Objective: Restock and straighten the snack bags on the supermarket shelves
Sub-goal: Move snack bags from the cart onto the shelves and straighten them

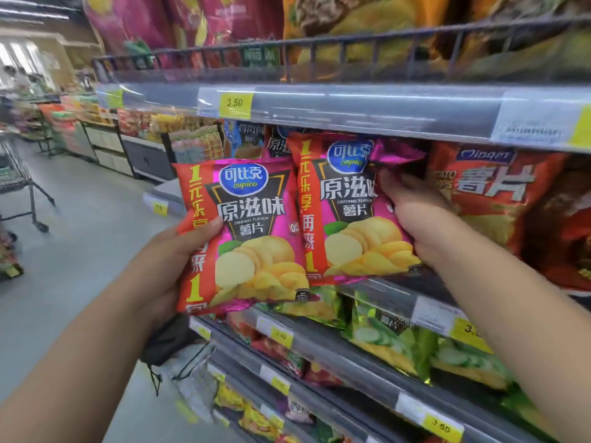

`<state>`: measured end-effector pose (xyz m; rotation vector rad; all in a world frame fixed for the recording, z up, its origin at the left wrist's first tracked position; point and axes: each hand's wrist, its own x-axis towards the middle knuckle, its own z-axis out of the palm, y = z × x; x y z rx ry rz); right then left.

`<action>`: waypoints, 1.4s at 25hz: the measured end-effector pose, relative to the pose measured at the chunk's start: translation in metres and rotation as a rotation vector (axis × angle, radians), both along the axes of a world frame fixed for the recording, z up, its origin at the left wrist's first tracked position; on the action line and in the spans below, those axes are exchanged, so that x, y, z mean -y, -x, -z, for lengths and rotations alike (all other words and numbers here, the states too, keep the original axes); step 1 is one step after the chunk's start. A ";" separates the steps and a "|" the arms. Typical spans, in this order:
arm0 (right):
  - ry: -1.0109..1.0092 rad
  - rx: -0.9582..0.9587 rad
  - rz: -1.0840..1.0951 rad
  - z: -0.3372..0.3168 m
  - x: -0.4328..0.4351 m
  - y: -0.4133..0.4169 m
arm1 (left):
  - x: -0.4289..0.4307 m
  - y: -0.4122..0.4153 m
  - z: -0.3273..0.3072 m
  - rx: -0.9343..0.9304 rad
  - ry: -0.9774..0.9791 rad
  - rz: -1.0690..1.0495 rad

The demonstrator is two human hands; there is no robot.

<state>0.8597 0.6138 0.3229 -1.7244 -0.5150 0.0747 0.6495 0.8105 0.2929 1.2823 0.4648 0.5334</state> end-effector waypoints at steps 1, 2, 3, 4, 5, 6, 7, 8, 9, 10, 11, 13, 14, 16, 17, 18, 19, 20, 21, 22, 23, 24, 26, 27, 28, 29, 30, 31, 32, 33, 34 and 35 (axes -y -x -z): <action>0.001 0.009 0.001 -0.001 -0.008 -0.006 | -0.007 -0.005 -0.003 0.004 -0.005 0.003; -0.011 0.006 0.016 0.000 -0.015 -0.013 | -0.015 -0.010 -0.003 0.003 -0.014 0.003; -0.031 0.008 0.040 0.000 -0.020 -0.018 | -0.022 -0.015 -0.004 0.005 -0.020 0.009; -0.027 0.024 0.061 0.001 -0.023 -0.022 | -0.029 -0.020 -0.004 0.013 -0.027 0.016; -0.006 0.046 0.085 0.000 -0.026 -0.026 | -0.037 -0.026 -0.004 0.017 -0.031 0.025; 0.013 0.070 0.114 0.000 -0.028 -0.033 | -0.045 -0.033 -0.005 0.020 -0.037 0.036; 0.014 0.090 0.152 -0.001 -0.030 -0.037 | -0.053 -0.041 -0.007 0.025 -0.048 0.048; 0.017 0.106 0.186 -0.001 -0.034 -0.042 | -0.060 -0.049 -0.010 0.032 -0.069 0.061; 0.021 0.133 0.229 0.000 -0.038 -0.044 | -0.066 -0.057 -0.012 0.036 -0.092 0.080; 0.039 0.165 0.272 0.001 -0.041 -0.045 | -0.074 -0.065 -0.015 0.033 -0.109 0.102; 0.050 0.187 0.295 0.003 -0.043 -0.044 | -0.079 -0.073 -0.019 0.023 -0.111 0.127; 0.056 0.196 0.331 0.007 -0.047 -0.042 | -0.090 -0.086 -0.024 -0.007 -0.086 0.178; 0.067 0.192 0.363 0.008 -0.049 -0.041 | -0.097 -0.092 -0.025 -0.022 -0.080 0.198; 0.067 0.139 0.423 0.007 -0.054 -0.034 | -0.109 -0.102 -0.025 -0.044 -0.078 0.222; 0.044 0.091 0.456 0.005 -0.055 -0.028 | -0.113 -0.107 -0.025 -0.040 -0.076 0.235; 0.008 0.052 0.482 0.002 -0.054 -0.020 | -0.117 -0.111 -0.026 -0.029 -0.077 0.248; -0.055 0.013 0.484 0.001 -0.051 -0.010 | -0.119 -0.114 -0.026 -0.014 -0.076 0.254; -0.119 -0.021 0.481 0.002 -0.049 0.001 | -0.120 -0.118 -0.025 0.007 -0.074 0.257; -0.169 -0.034 0.486 0.004 -0.049 0.013 | -0.122 -0.121 -0.025 0.028 -0.071 0.267; -0.195 -0.022 0.499 0.009 -0.052 0.026 | -0.124 -0.124 -0.023 0.044 -0.070 0.283; -0.147 0.023 0.524 0.014 -0.056 0.037 | -0.126 -0.127 -0.023 0.054 -0.070 0.301; -0.052 0.090 0.550 0.018 -0.060 0.047 | -0.128 -0.130 -0.021 0.059 -0.074 0.312; 0.103 0.210 0.578 0.026 -0.068 0.054 | -0.130 -0.133 -0.020 0.069 -0.077 0.331; 0.147 0.243 0.595 0.029 -0.070 0.054 | -0.130 -0.135 -0.020 0.075 -0.081 0.345; 0.182 0.259 0.611 0.030 -0.071 0.052 | -0.131 -0.138 -0.021 0.080 -0.085 0.353; 0.219 0.258 0.620 0.030 -0.071 0.049 | -0.131 -0.141 -0.022 0.087 -0.084 0.359; 0.262 0.251 0.622 0.029 -0.071 0.045 | -0.131 -0.145 -0.022 0.103 -0.084 0.355; 0.309 0.239 0.628 0.028 -0.070 0.039 | -0.130 -0.148 -0.022 0.117 -0.094 0.348; 0.349 0.229 0.639 0.028 -0.068 0.032 | -0.131 -0.153 -0.021 0.123 -0.132 0.330; 0.387 0.225 0.654 0.026 -0.067 0.025 | -0.131 -0.157 -0.020 0.127 -0.199 0.312; 0.427 0.216 0.667 0.025 -0.066 0.019 | -0.133 -0.162 -0.018 0.134 -0.259 0.296; 0.466 0.206 0.677 0.023 -0.067 0.016 | -0.134 -0.164 -0.017 0.134 -0.301 0.280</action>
